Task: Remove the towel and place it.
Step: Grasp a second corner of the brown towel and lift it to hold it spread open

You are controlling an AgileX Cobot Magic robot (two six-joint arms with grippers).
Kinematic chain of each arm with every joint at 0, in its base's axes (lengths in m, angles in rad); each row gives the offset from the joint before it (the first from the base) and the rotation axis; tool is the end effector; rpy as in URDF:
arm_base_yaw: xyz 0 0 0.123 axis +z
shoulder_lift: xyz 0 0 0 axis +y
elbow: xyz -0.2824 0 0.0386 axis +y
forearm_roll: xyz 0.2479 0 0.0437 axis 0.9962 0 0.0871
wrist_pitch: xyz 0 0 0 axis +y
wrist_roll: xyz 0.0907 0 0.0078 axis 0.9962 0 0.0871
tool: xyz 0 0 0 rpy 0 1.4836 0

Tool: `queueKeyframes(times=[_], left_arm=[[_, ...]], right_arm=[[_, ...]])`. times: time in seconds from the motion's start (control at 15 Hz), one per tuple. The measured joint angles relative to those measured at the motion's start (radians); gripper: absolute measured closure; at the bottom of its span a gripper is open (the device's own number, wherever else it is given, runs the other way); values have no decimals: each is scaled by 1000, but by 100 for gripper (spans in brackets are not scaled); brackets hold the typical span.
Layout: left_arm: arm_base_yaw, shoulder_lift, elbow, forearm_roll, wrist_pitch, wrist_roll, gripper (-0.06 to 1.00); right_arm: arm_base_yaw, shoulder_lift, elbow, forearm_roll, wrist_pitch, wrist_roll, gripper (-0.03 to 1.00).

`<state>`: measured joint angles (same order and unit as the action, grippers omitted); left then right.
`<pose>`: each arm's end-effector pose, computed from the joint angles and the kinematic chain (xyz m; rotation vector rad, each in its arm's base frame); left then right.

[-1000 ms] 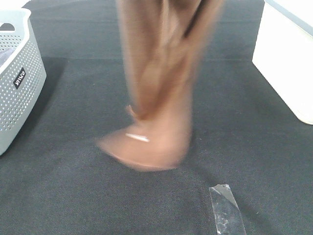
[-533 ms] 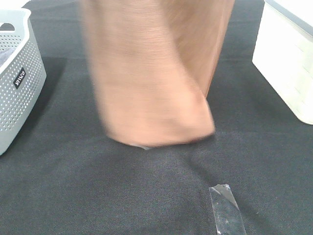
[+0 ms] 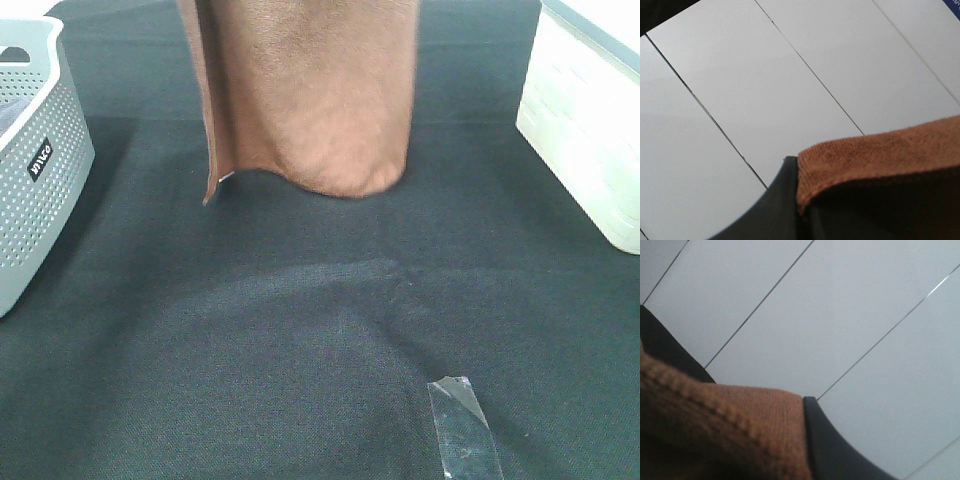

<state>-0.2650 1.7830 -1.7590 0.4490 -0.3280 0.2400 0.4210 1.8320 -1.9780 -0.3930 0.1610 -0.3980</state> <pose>0.4121 -0.1250 0.4604 0.6550 1.0270 0.2672 0.4036 0.1745 0.4727 -0.8076 1.2592 -0.3408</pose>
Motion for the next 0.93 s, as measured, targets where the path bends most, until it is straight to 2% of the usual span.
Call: queueKeyframes(times=[0.13, 0.27, 0.53, 0.67, 0.93], left_arm=[[20, 107, -105, -1, -8, 0, 94], [37, 240, -282, -2, -8, -4, 94], [44, 532, -722, -2, 0, -17, 94], [48, 634, -907, -1, 43, -58, 94], [48, 677, -966, -1, 80, -90, 94]], right_arm=[[-5, 66, -17, -1, -79, 15, 97], [-37, 151, -101, 4, -105, 57, 97], [-95, 251, -244, 46, -142, 102, 97], [-102, 260, -264, 51, -173, 105, 97], [-105, 261, -266, 52, -161, 105, 97]])
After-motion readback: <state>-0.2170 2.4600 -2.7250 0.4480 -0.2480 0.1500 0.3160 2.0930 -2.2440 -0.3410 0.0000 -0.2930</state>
